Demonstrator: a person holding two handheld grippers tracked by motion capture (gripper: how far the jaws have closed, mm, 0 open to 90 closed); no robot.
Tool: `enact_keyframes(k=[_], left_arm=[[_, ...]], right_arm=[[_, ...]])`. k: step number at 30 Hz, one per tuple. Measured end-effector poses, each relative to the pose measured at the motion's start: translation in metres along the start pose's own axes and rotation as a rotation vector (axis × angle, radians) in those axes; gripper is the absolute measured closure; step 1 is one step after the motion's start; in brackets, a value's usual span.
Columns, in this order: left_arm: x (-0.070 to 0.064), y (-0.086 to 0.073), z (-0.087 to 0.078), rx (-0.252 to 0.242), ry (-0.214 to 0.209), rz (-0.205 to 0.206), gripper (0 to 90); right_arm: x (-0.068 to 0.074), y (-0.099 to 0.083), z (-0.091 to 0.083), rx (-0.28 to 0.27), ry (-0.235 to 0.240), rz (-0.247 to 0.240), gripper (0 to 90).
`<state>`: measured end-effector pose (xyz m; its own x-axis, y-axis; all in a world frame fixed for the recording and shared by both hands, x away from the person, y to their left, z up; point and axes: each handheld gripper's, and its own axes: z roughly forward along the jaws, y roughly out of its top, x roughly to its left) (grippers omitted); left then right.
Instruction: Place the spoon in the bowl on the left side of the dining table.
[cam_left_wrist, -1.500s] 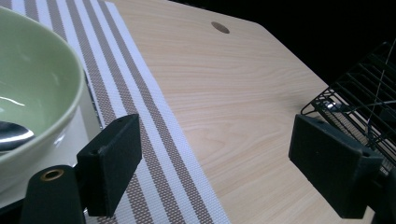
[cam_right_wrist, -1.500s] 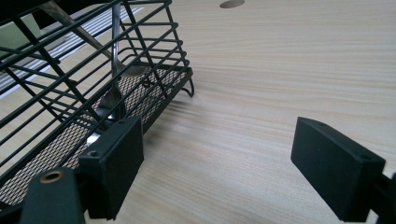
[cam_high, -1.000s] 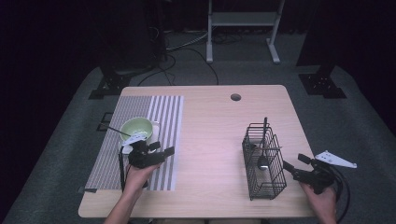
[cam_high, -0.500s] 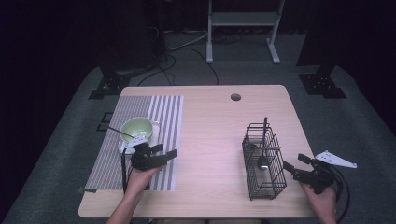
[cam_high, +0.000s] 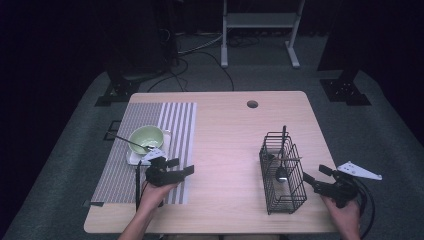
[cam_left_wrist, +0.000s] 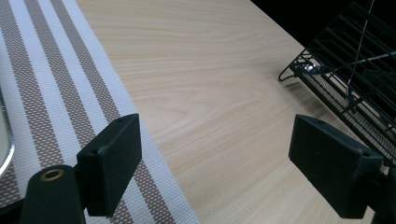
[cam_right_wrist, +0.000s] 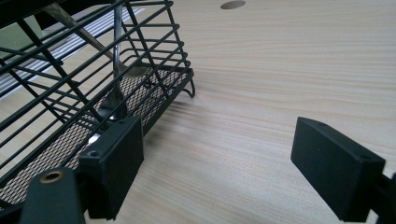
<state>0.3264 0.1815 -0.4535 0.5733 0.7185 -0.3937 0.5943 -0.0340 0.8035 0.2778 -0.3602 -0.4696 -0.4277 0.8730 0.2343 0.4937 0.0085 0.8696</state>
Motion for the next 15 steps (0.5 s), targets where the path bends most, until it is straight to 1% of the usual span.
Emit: enact_keyframes(k=[3, 5, 10, 13, 14, 15], left_arm=[[-0.003, 0.0, 0.001, 0.012, 0.006, 0.015, 16.4], [-0.004, 0.0, 0.002, 0.014, 0.002, 0.021, 16.4], [-0.007, 0.0, 0.001, 0.01, -0.006, 0.014, 16.4], [-0.01, 0.0, 0.002, 0.025, -0.022, -0.01, 15.8], [-0.012, 0.0, 0.003, 0.029, -0.031, -0.025, 7.0], [-0.014, 0.001, 0.003, 0.031, -0.039, -0.046, 4.7]], right_arm=[[0.0, 0.0, 0.0, 0.0, 0.0, 0.0, 16.1], [0.0, 0.0, 0.0, -0.001, 0.0, 0.0, 16.1], [0.0, 0.0, 0.001, 0.0, 0.001, 0.001, 16.1], [-0.001, 0.0, 0.001, 0.003, 0.001, 0.002, 16.1], [-0.001, 0.0, 0.001, 0.004, 0.0, 0.001, 16.1], [-0.001, 0.0, 0.001, 0.006, 0.0, 0.002, 16.1]])
